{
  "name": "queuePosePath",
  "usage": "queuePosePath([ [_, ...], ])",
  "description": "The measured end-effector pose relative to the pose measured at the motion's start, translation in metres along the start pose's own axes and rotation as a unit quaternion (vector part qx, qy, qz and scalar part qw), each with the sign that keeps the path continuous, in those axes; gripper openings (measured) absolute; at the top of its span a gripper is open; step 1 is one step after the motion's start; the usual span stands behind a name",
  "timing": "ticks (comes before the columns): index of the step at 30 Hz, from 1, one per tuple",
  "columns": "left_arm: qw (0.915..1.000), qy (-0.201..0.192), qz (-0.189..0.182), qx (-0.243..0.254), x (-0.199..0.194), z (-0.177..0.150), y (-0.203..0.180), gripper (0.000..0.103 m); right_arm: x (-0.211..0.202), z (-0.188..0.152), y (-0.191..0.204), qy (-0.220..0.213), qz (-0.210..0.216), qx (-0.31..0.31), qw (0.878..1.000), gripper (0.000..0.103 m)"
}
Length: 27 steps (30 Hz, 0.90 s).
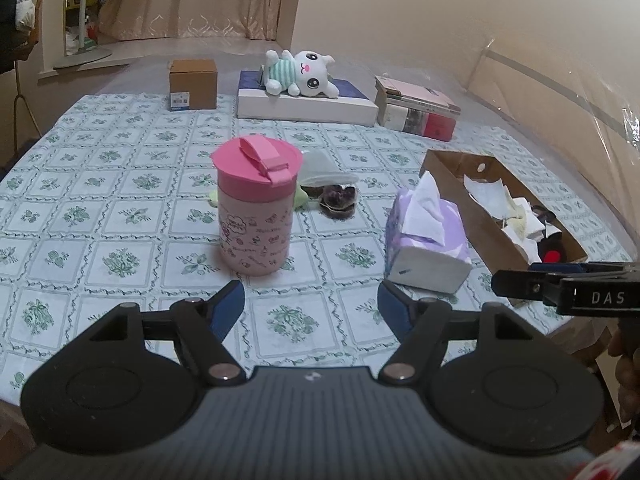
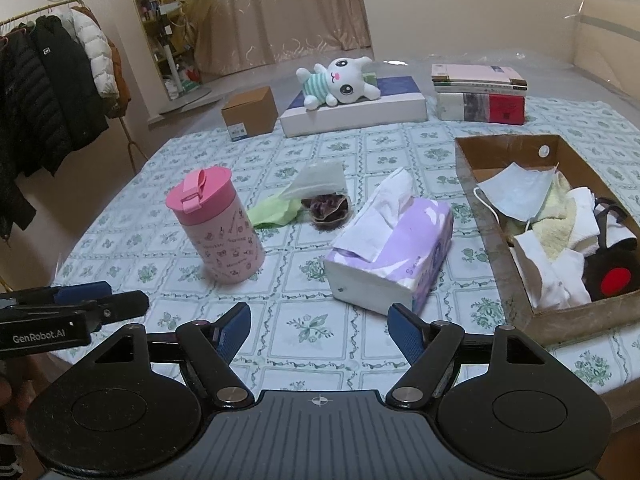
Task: Organize soft objects
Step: 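Withdraw both grippers from the tray toward the pink cup, then grasp the clear plastic bag with the right gripper while the left moves to the green cloth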
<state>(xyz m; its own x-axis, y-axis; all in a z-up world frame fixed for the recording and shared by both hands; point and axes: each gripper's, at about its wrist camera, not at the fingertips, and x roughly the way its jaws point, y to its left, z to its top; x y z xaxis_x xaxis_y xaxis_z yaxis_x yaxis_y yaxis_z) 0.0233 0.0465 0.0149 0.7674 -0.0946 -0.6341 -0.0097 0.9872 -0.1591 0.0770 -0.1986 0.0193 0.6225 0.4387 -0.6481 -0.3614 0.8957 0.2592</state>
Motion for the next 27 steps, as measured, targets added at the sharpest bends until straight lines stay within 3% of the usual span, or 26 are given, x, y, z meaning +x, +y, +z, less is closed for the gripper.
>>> queuePosePath([
  [13,0.9999,-0.004,0.013,0.01,0.013,0.038,0.039,0.07,0.034,0.02,-0.011,0.013,0.011,0.001,1.0,0.075],
  [27,0.9998,0.001,0.001,0.019,0.053,0.11,0.097,0.07,0.086,0.081,-0.031,0.021,0.011,-0.039,0.999,0.075],
])
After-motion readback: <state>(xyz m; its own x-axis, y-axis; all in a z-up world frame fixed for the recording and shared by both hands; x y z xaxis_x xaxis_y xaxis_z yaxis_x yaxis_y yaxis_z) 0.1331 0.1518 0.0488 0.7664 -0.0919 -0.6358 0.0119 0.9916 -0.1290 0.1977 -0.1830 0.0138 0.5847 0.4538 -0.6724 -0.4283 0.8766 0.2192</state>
